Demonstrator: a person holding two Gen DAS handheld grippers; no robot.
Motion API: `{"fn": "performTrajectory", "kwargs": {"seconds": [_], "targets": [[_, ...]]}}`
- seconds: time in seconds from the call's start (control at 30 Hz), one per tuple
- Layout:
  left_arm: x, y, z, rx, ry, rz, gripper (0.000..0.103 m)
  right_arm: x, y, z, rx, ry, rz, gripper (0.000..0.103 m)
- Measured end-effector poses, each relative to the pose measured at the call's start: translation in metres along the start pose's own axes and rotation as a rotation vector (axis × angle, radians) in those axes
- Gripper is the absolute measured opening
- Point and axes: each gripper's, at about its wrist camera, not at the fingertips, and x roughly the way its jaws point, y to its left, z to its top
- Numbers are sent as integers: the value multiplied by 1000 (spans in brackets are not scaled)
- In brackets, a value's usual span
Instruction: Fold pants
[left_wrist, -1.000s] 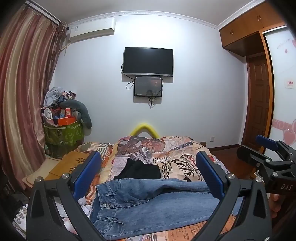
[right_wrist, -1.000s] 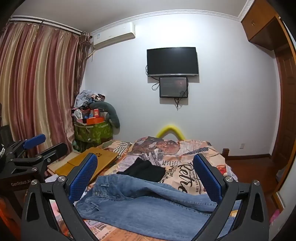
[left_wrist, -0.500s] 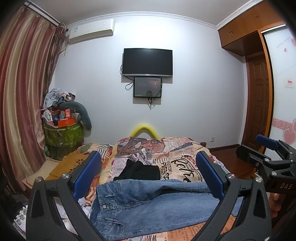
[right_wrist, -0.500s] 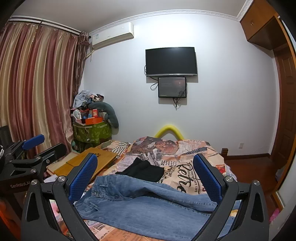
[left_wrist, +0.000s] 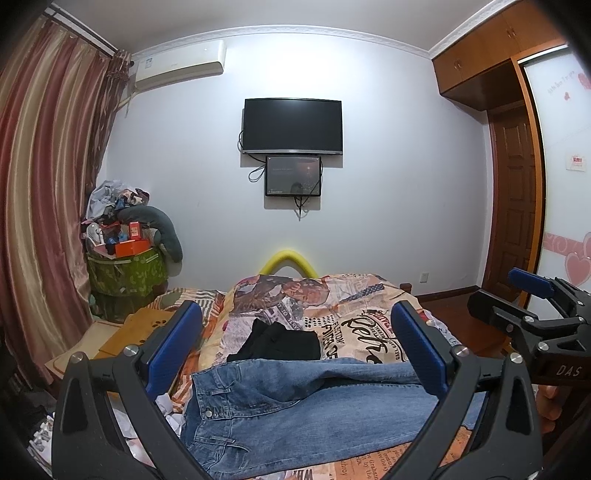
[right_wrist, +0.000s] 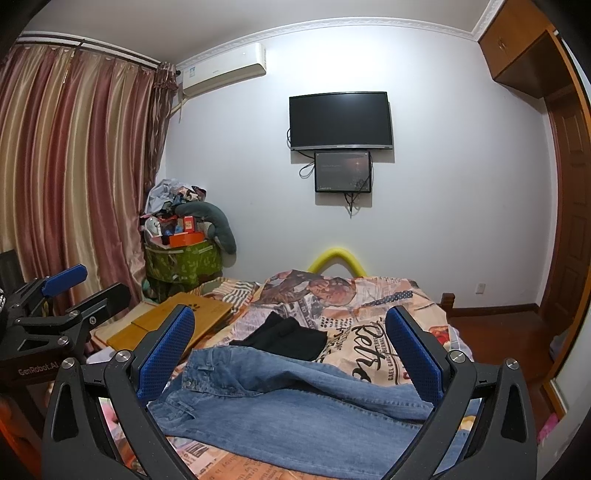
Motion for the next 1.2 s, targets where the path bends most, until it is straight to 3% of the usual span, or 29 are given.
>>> {"fn": "performTrajectory", "kwargs": {"seconds": [1.2], "targets": [[3,-3,0,-20,1,-18,103,1,0,-3,-5,2,-4,103]]}}
